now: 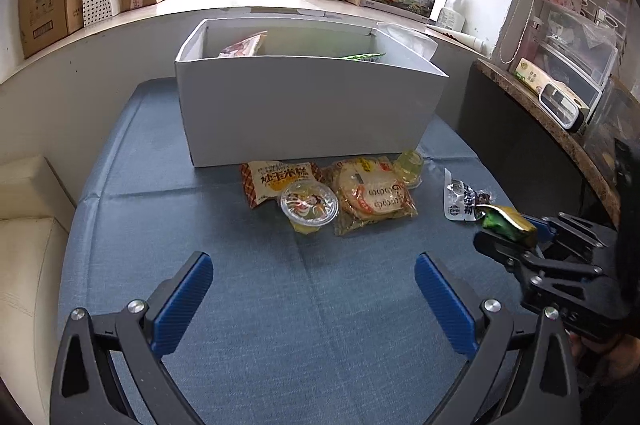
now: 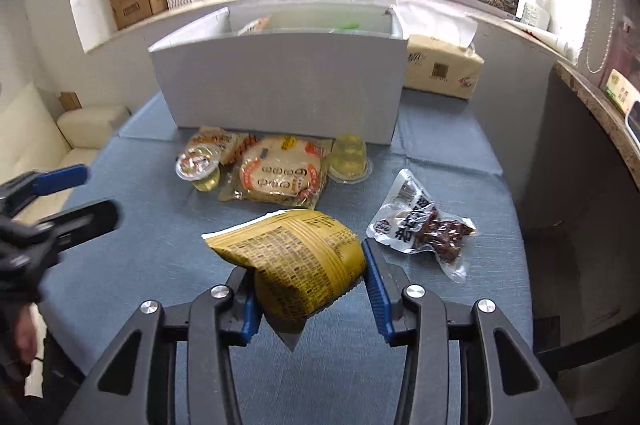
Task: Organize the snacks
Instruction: 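Grasp the clear jelly cup with left tool while right tool holds the yellow bag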
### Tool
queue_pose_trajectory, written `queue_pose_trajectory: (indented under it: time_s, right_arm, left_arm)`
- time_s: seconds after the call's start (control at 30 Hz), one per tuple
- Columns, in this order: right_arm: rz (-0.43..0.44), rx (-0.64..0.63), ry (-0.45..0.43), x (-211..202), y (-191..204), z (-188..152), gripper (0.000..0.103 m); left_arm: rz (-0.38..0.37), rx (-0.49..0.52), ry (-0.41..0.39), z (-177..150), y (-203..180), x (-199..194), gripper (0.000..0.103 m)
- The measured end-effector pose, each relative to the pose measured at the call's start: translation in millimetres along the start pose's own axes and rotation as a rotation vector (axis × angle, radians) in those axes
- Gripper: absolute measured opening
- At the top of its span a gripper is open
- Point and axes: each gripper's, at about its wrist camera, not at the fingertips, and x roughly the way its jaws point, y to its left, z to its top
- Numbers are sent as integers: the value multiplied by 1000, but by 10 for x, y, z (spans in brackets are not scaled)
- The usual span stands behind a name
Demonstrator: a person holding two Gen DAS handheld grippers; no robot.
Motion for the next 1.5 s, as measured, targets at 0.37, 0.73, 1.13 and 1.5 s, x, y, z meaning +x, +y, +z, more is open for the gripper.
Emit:
queue_pose_trajectory:
  time_s: [0.37, 0.73, 1.13, 1.5]
  right_arm:
    - [-8, 113, -28, -369, -461, -128, 48]
    - [14, 165, -35, -456, -625, -188, 48]
    - [24, 149, -27, -426, -550, -181, 48]
    - [101, 89, -89, -433, -373, 133, 48]
  left_arm:
    - [66, 100, 35, 291, -262, 581, 103]
    - [96, 107, 70, 309, -185, 861, 56]
    - [28, 63, 24, 294, -91, 515, 52]
    - [32, 2, -99, 483, 0, -332, 52]
